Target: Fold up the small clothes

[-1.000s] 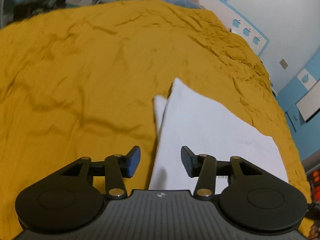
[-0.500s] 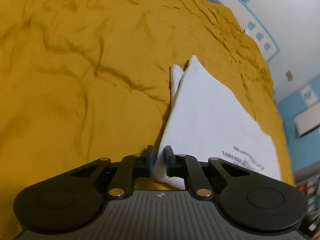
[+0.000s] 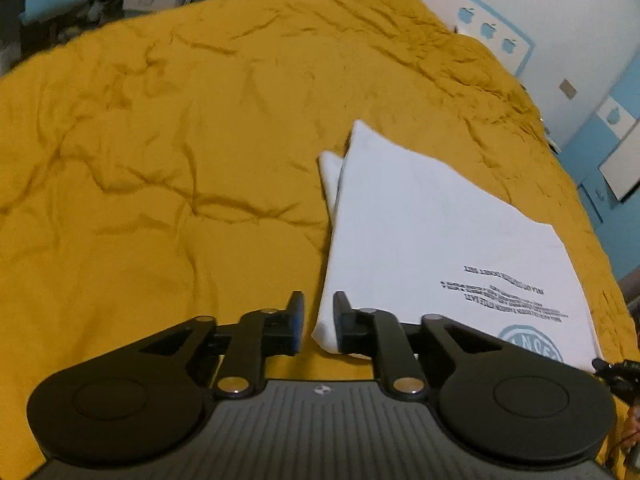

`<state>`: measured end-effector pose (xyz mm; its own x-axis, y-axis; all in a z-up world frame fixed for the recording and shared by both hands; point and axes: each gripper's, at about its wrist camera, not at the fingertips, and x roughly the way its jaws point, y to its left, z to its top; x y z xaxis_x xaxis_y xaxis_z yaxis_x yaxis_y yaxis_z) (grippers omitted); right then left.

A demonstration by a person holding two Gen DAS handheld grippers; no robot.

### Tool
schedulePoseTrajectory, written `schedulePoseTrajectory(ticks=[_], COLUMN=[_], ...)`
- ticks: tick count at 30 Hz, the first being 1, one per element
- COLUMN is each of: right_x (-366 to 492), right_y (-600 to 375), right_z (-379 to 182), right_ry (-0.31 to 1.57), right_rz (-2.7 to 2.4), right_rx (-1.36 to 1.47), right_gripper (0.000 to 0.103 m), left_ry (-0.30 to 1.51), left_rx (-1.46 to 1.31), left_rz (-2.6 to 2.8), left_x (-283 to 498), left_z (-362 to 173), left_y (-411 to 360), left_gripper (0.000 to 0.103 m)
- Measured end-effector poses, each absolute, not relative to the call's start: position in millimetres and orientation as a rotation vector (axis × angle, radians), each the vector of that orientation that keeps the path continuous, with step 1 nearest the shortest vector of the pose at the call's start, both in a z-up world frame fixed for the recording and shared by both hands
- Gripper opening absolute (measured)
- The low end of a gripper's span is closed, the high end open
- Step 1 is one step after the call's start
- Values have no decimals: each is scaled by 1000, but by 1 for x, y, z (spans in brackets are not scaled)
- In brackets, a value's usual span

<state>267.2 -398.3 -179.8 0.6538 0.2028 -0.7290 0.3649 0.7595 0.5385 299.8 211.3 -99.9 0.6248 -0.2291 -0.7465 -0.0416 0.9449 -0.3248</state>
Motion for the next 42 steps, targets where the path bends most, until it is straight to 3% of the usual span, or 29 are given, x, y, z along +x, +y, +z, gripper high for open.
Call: schedulePoseTrajectory(ticks=[3, 6, 8, 10, 14, 19, 25, 27, 29, 32, 35, 39, 42], right_x=[269, 272, 271, 271, 272, 274, 278, 278, 278, 276, 269, 268, 269], right_y=[-397, -395, -395, -395, -394, -393, -389, -389, -389, -390, -385, -381, -387], right_z=[-177, -179, -181, -182, -183, -180, -181, -182, -184, -180, -170, -178, -190], right_ry=[884, 888, 888, 888, 892, 903, 912, 911, 909, 888, 834, 860, 879], right_rz=[-93, -93, -88, -84, -88, -86, -83, -85, -86, -100, -99, -123, -142], right_rx=[688, 681, 666, 656, 655, 634, 600, 602, 603, 608, 573, 527, 571], right_gripper=[4, 4, 4, 4, 4, 4, 5, 5, 4, 3, 1, 0, 0], left_ry=[901, 881, 885, 896, 926, 957, 893, 885, 859, 811, 845, 896, 889], left_rx=[-233, -112, -77, -105, -302, -709, -995, -1035, -988, -857, -554, -386, -413], left_rz=[-116, -97, -105, -127, -178, -140, -118, -123, -97, -80, -19, 32, 32], left_x=[296, 289, 289, 291, 299, 301, 292, 293, 293, 293, 296, 302, 297], left_z=[-73, -39, -28, -33, -81, -149, -183, -185, -177, -154, -133, -153, -168], left_y=[212, 218, 222, 223, 222, 230, 228, 225, 223, 218, 193, 174, 184], left_gripper=[20, 28, 41, 53, 60, 60, 59, 46, 15, 13, 11, 12, 21])
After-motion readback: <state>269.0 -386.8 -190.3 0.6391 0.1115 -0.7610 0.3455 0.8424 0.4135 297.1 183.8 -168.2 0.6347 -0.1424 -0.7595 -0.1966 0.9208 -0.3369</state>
